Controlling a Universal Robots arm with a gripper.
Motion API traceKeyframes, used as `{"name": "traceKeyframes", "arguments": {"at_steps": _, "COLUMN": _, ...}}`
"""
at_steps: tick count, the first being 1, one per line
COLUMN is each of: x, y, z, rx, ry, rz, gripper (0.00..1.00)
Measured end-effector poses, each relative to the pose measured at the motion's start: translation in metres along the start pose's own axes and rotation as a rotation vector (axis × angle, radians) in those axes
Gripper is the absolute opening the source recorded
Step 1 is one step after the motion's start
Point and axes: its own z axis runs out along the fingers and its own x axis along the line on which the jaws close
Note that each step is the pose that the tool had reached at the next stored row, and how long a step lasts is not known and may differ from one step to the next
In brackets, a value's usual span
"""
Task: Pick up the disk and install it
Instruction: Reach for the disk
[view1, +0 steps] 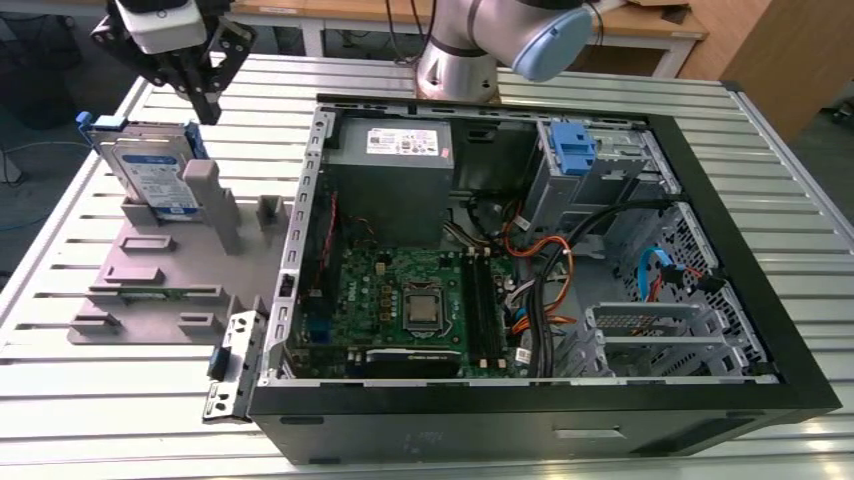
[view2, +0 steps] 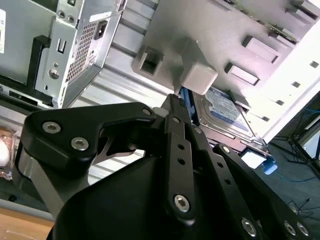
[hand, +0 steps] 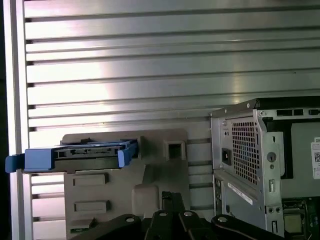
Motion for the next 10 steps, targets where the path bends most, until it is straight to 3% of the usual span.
{"name": "traceKeyframes", "arguments": {"at_steps": 6, "x": 0.0077, "y": 0.0016, "z": 0.0016, "rx": 0.0, "ry": -0.0001, "rz": 0.0, "gripper": 0.11}}
{"name": "traceKeyframes", "arguments": {"at_steps": 10, "x": 0.0084, "y": 0.0017, "z": 0.0015, "rx": 0.0001, "ry": 0.0001, "rz": 0.0, "gripper": 0.11}}
